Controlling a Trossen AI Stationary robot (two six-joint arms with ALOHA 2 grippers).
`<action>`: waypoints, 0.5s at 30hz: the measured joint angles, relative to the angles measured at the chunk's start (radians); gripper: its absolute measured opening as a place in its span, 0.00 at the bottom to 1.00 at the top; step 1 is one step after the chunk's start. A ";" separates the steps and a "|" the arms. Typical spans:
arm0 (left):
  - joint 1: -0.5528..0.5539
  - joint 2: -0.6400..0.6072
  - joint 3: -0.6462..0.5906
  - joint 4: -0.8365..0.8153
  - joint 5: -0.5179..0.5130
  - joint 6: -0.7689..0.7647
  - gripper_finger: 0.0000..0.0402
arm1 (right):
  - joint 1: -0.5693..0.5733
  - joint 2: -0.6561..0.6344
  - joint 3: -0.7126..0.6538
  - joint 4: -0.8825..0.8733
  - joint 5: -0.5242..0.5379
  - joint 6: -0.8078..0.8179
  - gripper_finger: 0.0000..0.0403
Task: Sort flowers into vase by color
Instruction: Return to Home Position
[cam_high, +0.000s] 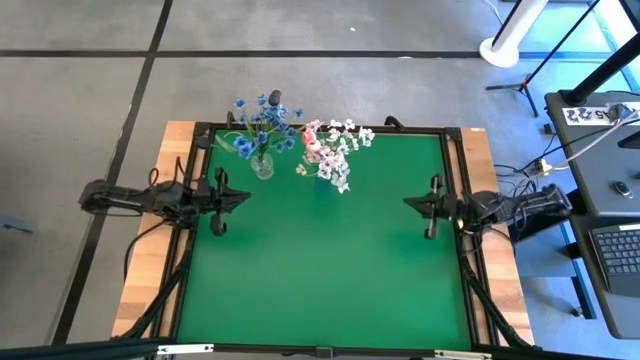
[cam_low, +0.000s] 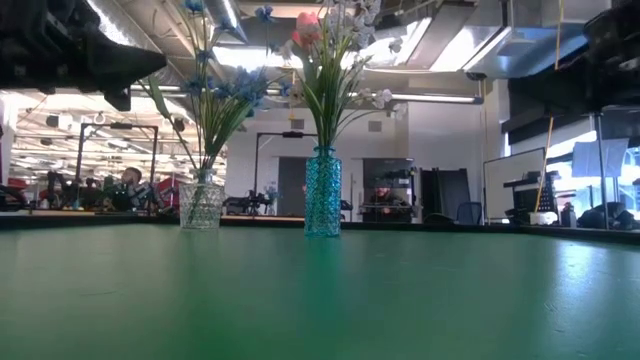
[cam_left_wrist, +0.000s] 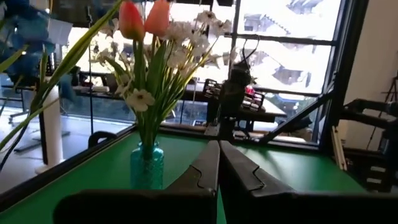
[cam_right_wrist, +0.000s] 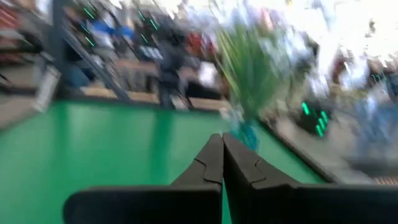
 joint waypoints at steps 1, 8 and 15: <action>0.002 -0.013 0.000 -0.025 0.000 -0.002 0.00 | -0.030 -0.002 -0.002 -0.033 -0.005 0.022 0.00; 0.008 -0.063 0.011 -0.128 -0.003 -0.014 0.00 | -0.155 -0.003 0.013 -0.090 -0.075 0.077 0.00; 0.007 -0.062 0.027 -0.168 0.030 -0.034 0.00 | -0.167 -0.003 0.025 -0.094 -0.028 0.095 0.00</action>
